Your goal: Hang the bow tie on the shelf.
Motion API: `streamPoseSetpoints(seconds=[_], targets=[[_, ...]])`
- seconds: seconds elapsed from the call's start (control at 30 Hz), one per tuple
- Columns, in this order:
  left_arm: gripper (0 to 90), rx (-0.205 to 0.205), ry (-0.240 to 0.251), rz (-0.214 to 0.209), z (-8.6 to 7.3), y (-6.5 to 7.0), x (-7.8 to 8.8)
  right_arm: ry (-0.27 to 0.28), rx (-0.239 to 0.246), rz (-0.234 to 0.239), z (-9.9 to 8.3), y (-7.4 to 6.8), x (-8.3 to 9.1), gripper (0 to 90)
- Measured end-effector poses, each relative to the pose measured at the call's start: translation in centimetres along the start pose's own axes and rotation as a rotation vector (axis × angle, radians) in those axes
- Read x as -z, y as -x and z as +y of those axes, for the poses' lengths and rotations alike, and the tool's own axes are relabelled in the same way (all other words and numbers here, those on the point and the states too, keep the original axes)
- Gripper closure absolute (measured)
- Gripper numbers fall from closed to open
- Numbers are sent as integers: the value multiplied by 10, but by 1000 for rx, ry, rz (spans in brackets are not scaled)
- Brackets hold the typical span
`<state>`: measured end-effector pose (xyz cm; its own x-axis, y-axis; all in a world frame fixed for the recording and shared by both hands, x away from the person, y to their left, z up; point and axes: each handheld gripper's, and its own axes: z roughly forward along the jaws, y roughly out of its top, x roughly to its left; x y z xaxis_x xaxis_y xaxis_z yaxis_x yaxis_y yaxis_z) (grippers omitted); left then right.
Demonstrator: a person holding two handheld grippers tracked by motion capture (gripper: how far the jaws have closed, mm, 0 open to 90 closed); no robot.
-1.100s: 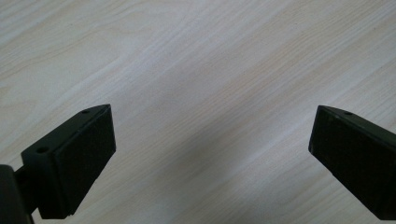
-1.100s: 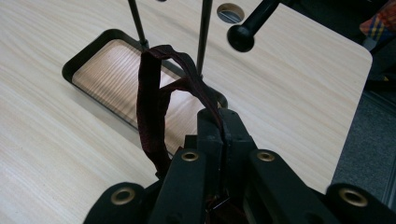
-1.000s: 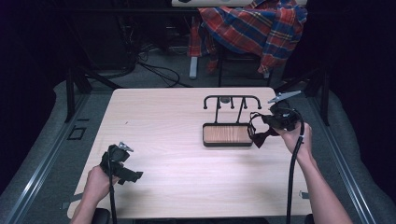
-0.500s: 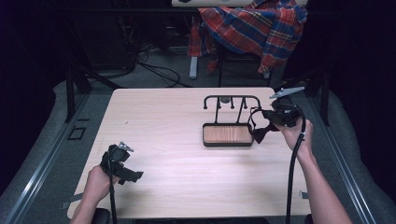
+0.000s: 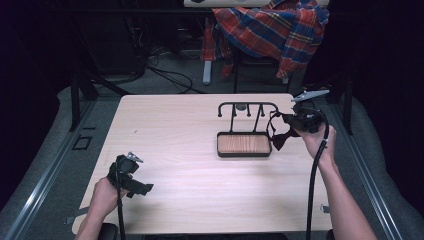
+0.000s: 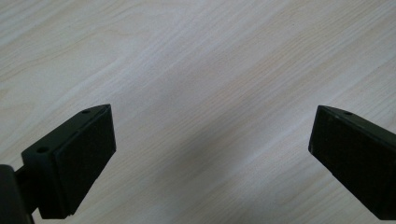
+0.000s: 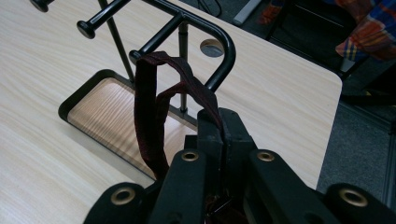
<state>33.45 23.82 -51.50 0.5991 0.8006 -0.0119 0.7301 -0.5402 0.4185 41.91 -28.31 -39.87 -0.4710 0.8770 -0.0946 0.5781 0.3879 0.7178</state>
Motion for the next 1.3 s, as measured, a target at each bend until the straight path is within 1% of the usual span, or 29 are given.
streamPoseSetpoints(seconds=[0.2, 0.27, 0.37, 0.47, 0.5, 0.7, 0.73, 0.97, 1.03, 1.07, 1.3], targets=[[6, -2, -2, -2, 0, 1, 0, 9, -26, -14, 2, 4, -6, 882], [6, -3, -2, -3, 0, 1, 0, 6, -27, -17, 2, 5, -6, 882], [6, -4, -3, -3, 0, 1, 0, 2, -37, -28, 2, 6, -12, 881], [6, -5, -2, -4, 0, 1, 0, -1, -49, -15, 2, 8, -15, 881], [6, -4, -4, -4, 0, 1, -1, -1, -65, -10, 1, 10, -17, 881], [7, -9, -4, -4, 0, 2, -1, -1, -86, -16, -1, 14, -22, 880], [7, -9, -4, -4, 0, 2, -1, 0, -98, -11, -3, 15, -24, 879], [7, -10, -3, -4, 0, 2, -1, -21, -105, -7, -7, 16, -32, 876], [8, -10, -3, -4, 0, 2, -1, -26, -107, 1, -8, 16, -34, 874], [8, -11, -3, -4, 0, 2, -1, -29, -115, 15, -9, 16, -36, 872], [8, -15, -5, -5, 1, 2, -1, -44, -120, 25, -12, 16, -40, 865]])
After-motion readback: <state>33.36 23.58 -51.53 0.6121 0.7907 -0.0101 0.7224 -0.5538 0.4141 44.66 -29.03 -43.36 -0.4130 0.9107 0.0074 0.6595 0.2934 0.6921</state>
